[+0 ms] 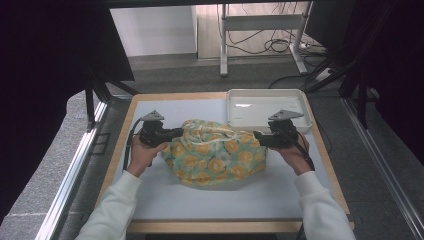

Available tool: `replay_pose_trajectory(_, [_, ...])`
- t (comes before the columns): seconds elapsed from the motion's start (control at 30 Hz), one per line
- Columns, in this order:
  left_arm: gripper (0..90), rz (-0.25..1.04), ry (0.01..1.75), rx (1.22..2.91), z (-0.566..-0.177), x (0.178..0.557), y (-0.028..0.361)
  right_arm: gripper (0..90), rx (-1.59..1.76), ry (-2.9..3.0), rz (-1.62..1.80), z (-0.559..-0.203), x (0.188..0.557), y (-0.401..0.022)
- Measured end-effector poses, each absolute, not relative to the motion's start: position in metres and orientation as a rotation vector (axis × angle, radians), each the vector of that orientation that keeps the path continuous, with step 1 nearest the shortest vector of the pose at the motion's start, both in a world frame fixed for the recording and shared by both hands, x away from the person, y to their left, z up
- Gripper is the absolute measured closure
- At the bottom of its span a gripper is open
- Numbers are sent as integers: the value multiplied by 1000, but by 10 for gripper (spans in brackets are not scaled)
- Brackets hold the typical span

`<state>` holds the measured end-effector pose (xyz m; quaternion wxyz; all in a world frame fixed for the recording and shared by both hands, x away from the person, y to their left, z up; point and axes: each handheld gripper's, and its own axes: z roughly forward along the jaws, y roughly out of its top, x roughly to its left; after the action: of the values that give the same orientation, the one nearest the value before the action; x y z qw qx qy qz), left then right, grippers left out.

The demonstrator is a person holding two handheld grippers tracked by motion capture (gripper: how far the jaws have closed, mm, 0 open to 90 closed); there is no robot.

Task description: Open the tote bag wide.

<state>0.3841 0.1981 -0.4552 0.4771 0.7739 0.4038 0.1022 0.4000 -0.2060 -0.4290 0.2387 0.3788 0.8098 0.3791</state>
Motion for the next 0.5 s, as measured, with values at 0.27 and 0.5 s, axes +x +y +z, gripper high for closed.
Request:
replay_pose_trajectory(0.27, [882, 229, 998, 1882, -459, 385, 200, 335, 1030, 2262, 1017, -435, 418, -198])
replay_pose_trajectory(0.5, [883, 209, 1005, 1867, -462, 385, 200, 337, 1040, 2328, 1006, -438, 434, -188])
